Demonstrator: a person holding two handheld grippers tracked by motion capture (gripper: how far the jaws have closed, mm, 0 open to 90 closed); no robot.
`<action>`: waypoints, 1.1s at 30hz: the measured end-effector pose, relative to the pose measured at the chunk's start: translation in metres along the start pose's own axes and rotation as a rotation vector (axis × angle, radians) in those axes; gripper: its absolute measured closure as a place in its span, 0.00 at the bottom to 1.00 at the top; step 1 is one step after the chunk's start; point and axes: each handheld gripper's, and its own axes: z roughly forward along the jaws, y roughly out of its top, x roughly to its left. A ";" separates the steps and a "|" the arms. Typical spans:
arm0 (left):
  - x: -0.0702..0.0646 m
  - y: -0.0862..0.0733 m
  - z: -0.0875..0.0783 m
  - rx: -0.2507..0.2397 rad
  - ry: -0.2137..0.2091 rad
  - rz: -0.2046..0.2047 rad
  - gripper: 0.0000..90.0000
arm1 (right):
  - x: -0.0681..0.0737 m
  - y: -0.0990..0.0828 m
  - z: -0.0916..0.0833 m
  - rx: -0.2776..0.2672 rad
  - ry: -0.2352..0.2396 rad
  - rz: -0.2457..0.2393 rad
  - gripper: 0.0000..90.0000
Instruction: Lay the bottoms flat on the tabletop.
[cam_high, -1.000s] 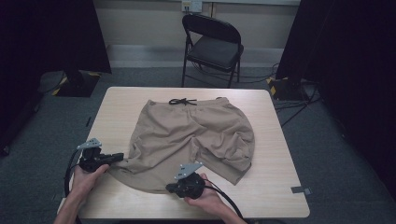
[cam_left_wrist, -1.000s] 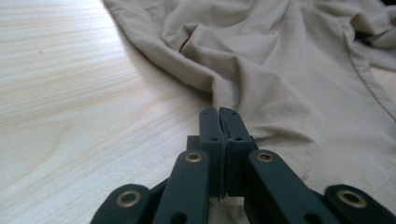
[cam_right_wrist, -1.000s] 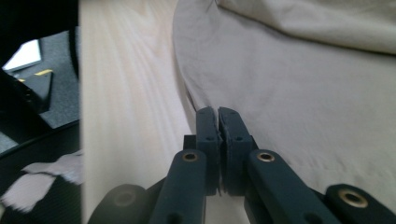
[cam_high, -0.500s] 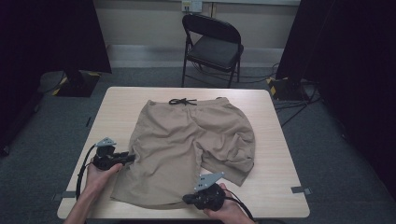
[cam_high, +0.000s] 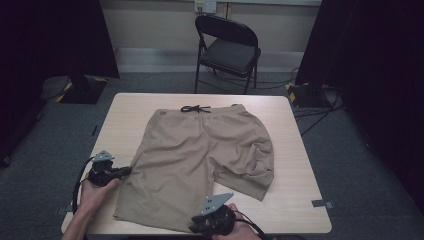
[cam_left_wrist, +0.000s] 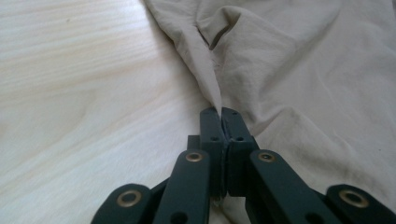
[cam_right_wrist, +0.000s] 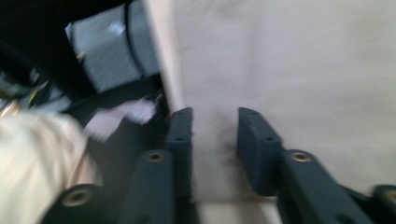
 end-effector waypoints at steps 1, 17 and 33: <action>-0.002 -0.001 -0.003 0.020 0.005 0.022 0.98 | -0.009 0.007 -0.005 -0.036 -0.034 0.014 0.72; -0.002 0.004 -0.021 -0.107 -0.095 -0.042 0.83 | -0.044 0.029 0.034 -0.005 -0.212 0.002 0.70; -0.019 0.020 0.030 -0.001 -0.144 0.036 0.82 | -0.033 0.008 0.011 0.019 -0.169 -0.007 0.69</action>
